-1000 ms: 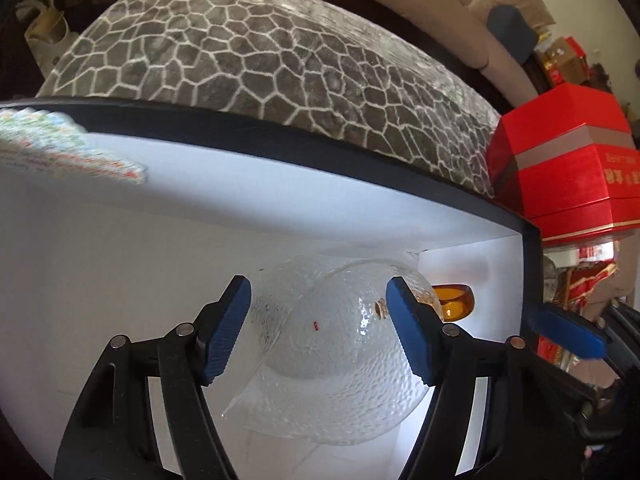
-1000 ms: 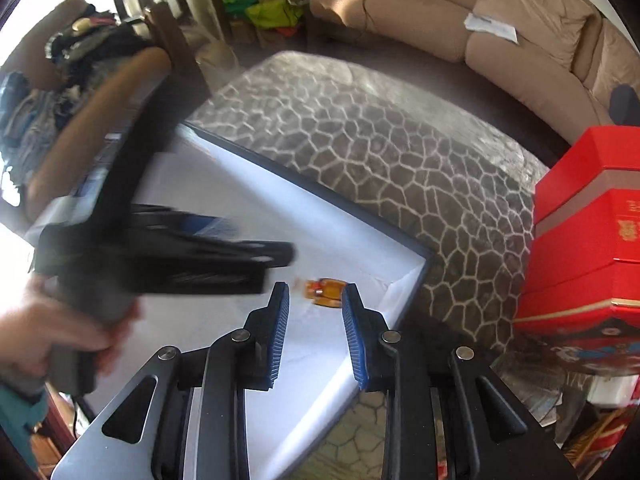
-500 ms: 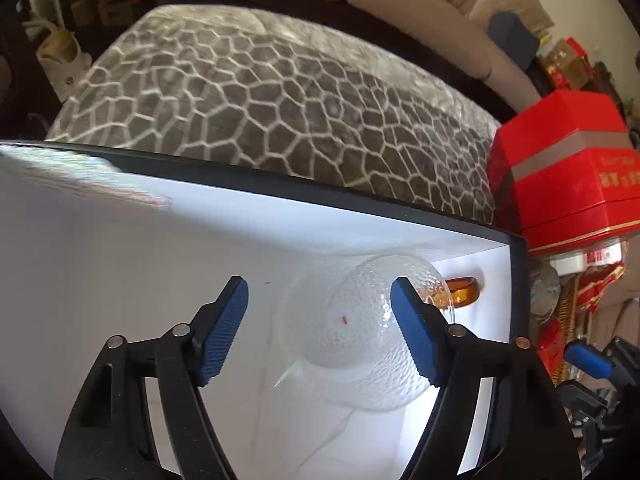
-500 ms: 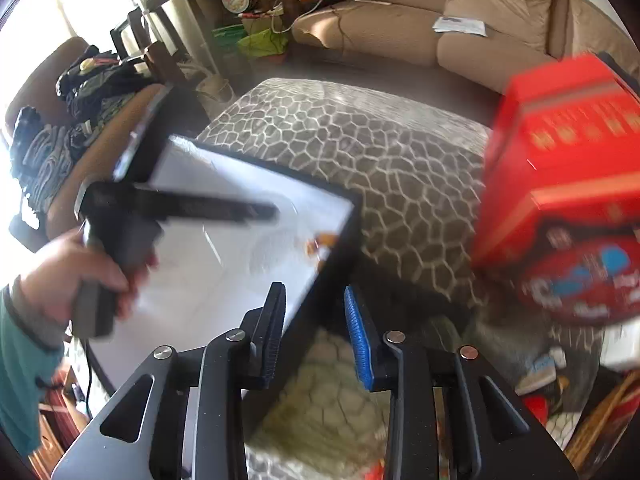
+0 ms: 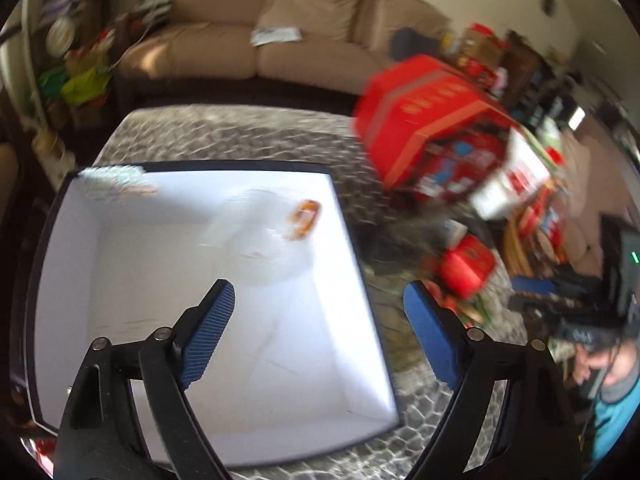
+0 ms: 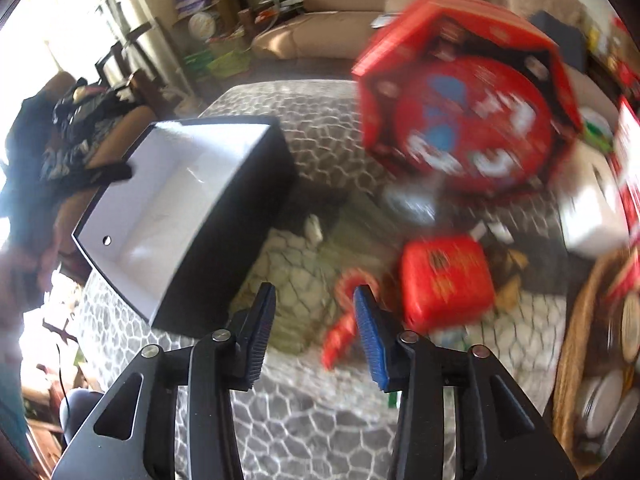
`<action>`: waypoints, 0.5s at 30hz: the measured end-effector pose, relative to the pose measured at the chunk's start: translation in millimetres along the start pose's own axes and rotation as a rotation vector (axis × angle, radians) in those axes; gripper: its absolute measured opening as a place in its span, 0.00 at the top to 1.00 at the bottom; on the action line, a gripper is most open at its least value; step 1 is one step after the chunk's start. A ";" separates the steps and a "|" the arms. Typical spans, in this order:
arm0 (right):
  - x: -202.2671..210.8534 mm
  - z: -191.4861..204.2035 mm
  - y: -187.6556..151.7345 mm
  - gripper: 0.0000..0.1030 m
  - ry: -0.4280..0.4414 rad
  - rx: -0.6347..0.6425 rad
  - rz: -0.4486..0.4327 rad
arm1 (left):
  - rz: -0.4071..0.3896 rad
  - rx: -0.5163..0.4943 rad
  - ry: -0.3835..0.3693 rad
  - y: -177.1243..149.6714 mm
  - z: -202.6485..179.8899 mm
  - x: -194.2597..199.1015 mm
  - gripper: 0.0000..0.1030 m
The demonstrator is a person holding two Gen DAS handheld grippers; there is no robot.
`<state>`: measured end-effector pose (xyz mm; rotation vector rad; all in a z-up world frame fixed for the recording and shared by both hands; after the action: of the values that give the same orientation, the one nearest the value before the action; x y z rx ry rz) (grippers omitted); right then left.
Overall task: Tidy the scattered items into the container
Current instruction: 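Withdraw the right gripper from the box back toward the table items, then grasp the red square tea tin with the left gripper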
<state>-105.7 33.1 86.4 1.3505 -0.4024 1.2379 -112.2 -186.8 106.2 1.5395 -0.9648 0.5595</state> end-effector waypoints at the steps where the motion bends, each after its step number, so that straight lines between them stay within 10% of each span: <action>1: 4.2 -6.9 -7.6 0.58 0.005 -0.026 -0.006 | -0.016 -0.031 -0.011 -7.8 -22.2 4.7 0.14; 8: 36.2 -58.5 -54.6 0.47 -0.013 -0.159 -0.072 | -0.043 -0.169 -0.057 -66.5 -149.9 -13.4 0.02; 15: 36.9 -112.2 -84.4 0.40 -0.063 -0.235 -0.123 | -0.030 -0.208 0.007 -100.7 -195.1 -76.2 0.03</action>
<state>-68.2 166.9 44.5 1.1961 -0.4868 1.0152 -38.8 19.9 29.3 1.3626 -0.9622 0.4287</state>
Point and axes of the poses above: each gripper's, at about its wrist camera, not at the fingertips, and x roughly against the way its jaws point, z to its left, y to its top, the point moved 10 cm from there along -x, roughly the way its jaws point, and after that the axes turned 4 degrees about y, right-handed, at the moved point
